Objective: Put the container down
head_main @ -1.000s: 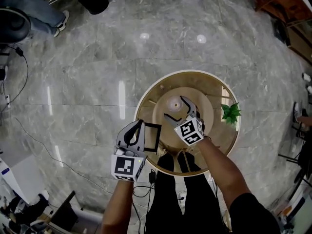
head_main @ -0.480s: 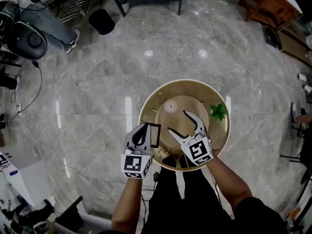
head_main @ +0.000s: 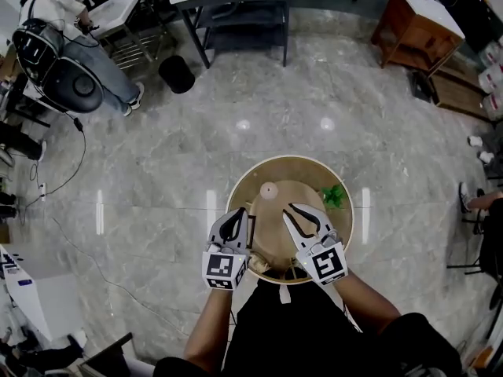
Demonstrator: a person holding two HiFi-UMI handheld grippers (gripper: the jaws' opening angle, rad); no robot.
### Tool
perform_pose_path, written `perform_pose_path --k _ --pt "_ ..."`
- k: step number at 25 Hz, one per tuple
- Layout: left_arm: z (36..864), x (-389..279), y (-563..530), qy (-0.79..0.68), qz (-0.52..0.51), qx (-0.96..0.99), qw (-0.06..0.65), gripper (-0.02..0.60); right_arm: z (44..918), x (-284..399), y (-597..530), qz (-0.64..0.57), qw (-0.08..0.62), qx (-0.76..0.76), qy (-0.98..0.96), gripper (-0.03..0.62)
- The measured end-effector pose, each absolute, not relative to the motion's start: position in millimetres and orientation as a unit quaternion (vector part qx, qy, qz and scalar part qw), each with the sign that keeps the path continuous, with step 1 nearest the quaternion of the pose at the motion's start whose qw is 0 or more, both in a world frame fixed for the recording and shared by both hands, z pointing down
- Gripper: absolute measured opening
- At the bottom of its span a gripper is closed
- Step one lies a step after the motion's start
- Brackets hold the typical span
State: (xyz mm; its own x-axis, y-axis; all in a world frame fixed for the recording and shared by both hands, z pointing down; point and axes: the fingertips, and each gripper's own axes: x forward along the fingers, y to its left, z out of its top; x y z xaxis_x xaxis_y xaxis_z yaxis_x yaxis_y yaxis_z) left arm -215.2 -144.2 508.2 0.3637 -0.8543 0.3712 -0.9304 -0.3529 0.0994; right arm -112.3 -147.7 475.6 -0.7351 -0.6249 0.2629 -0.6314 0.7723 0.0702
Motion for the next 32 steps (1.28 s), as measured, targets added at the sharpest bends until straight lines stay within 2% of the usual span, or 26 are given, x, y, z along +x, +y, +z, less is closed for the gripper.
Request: perform_pose_path --k 4,19,32 --pt "492.8 -209.7 -136.3 -0.548 0.119 0.814 0.149 -0.006 446.5 -102.9 -144.2 -0.009 0.122 0.351 -0.928 0.000" --pt "427.8 -191.3 -143.4 -0.557 0.089 0.820 0.099 -0.008 357.4 -71.8 -150.1 -0.049 0.078 0.396 -0.914 -0.002" --pt "404.1 -179.2 -140.4 -0.549 0.077 0.828 0.082 -0.008 344.4 -61.4 -143.0 -0.049 0.068 0.428 -0.900 0.000"
